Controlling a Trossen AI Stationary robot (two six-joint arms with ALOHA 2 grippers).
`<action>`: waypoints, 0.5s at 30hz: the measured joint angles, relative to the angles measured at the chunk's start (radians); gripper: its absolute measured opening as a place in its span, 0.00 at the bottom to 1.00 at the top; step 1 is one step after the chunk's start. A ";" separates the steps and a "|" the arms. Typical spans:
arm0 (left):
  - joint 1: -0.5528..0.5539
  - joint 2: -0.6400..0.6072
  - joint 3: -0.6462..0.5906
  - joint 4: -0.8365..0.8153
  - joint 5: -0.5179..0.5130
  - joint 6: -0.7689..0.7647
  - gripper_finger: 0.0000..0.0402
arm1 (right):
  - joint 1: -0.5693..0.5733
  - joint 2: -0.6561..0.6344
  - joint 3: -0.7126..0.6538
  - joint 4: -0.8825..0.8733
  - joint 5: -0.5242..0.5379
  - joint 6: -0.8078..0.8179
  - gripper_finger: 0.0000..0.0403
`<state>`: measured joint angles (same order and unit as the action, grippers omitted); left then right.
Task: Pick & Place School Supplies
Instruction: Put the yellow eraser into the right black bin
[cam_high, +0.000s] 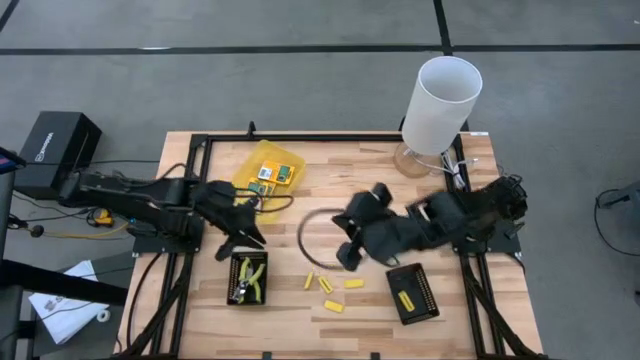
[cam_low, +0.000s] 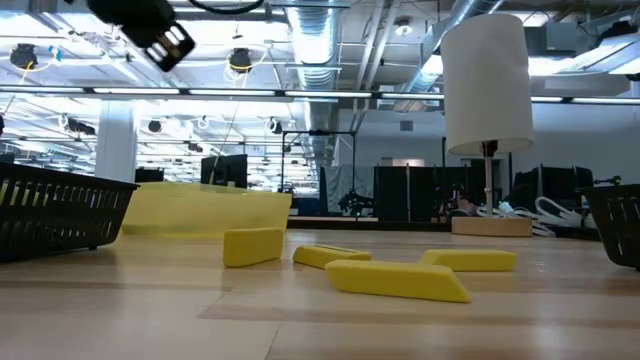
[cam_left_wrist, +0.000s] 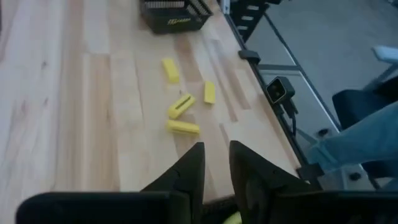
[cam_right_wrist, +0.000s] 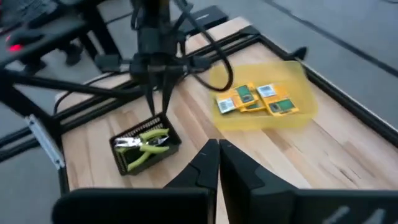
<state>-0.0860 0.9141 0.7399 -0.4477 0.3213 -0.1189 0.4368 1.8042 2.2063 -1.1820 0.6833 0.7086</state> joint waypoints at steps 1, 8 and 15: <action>0.001 -0.016 0.000 -0.016 -0.009 -0.016 0.18 | -0.024 0.000 0.000 0.021 -0.048 -0.041 0.02; -0.001 -0.120 0.000 -0.106 -0.090 -0.139 0.18 | -0.174 0.011 -0.053 0.113 -0.403 -0.406 0.12; 0.002 -0.183 0.000 -0.150 -0.133 -0.240 0.18 | -0.248 0.100 -0.100 0.035 -0.679 -0.821 0.16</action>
<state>-0.0841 0.7307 0.7401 -0.5976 0.1884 -0.3585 0.1887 1.9041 2.1063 -1.1469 0.0039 -0.1122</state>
